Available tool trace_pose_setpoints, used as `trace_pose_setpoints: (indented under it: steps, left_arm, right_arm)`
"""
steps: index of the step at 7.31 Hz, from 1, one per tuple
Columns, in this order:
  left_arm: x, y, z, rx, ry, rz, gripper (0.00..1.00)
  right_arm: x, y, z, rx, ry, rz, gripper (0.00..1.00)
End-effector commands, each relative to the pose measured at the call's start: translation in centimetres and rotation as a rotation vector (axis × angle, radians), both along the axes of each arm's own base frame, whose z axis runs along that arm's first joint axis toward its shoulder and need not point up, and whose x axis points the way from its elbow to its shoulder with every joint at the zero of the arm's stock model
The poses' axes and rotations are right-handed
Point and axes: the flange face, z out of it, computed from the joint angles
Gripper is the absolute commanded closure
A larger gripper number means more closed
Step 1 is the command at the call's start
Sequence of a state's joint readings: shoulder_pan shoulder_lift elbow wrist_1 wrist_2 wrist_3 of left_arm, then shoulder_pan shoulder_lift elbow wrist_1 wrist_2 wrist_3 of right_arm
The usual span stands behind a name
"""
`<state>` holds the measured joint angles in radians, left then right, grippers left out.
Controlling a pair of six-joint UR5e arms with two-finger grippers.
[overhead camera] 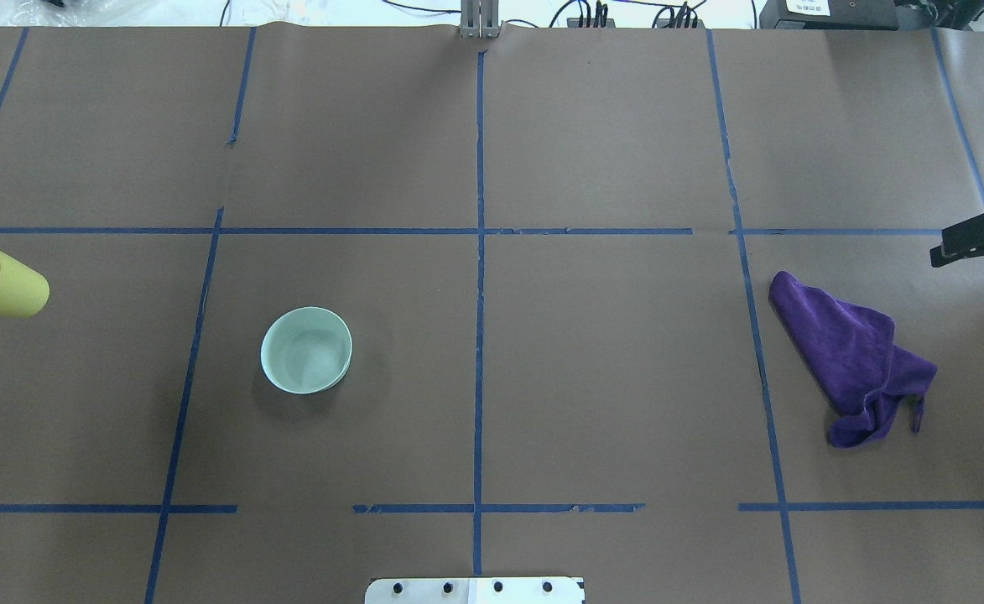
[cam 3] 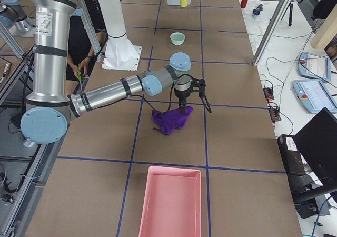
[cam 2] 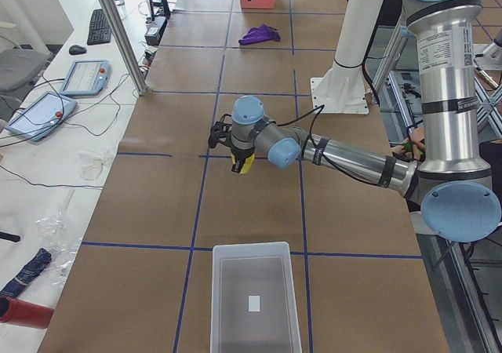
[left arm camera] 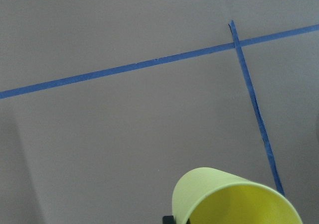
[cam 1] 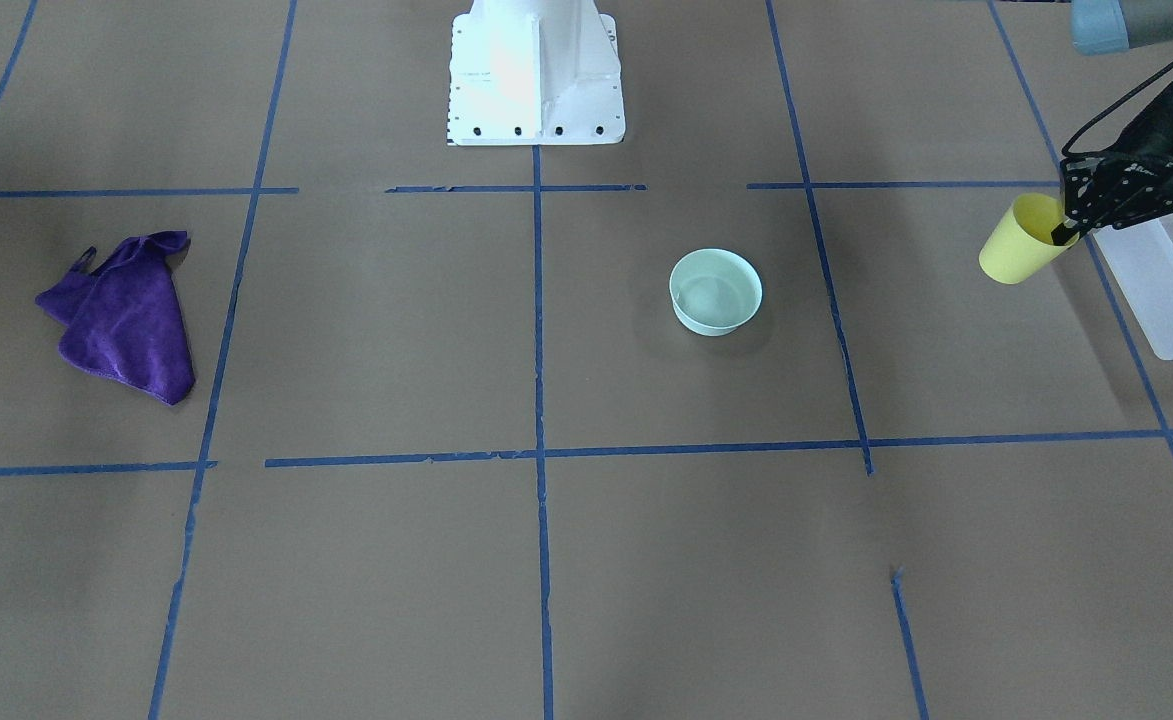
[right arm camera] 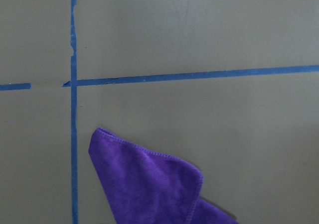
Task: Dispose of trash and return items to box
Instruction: 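Lift the yellow cup with the left gripper while the right reaches the cloth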
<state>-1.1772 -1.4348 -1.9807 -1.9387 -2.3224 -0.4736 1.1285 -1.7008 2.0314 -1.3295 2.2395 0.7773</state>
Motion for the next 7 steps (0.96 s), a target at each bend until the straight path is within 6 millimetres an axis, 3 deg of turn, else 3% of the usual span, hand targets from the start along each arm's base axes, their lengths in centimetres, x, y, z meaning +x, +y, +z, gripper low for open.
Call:
trace_pose_setpoints:
  steps: [1,3,5,6,7]
  left_arm:
    - [-2.3,-3.1,-3.3,0.037,-0.041,0.0,1.0]
    - [-9.1,-8.0,-8.3,0.087,-0.125,-0.024,1.0]
    - [-13.4,-8.4,-7.0,0.13,-0.24,-0.044,1.0]
    - [-13.8,-8.5,-6.5,0.159,-0.257,-0.015,1.0]
    - [-14.6,-8.7,-5.7,0.153,-0.263,-0.014,1.0]
  right_arm:
    - [-4.1,3.7,1.3,-0.048,-0.031,0.05,0.0]
    - [-7.8,5.8,2.1,-0.052,0.001,0.043,0.0]
    - [-13.3,8.4,2.8,-0.041,0.069,0.03,0.0]
    - [-16.1,10.1,3.3,-0.021,0.105,0.002,0.0]
    - [-16.5,10.5,4.0,-0.029,0.118,-0.012,0.0]
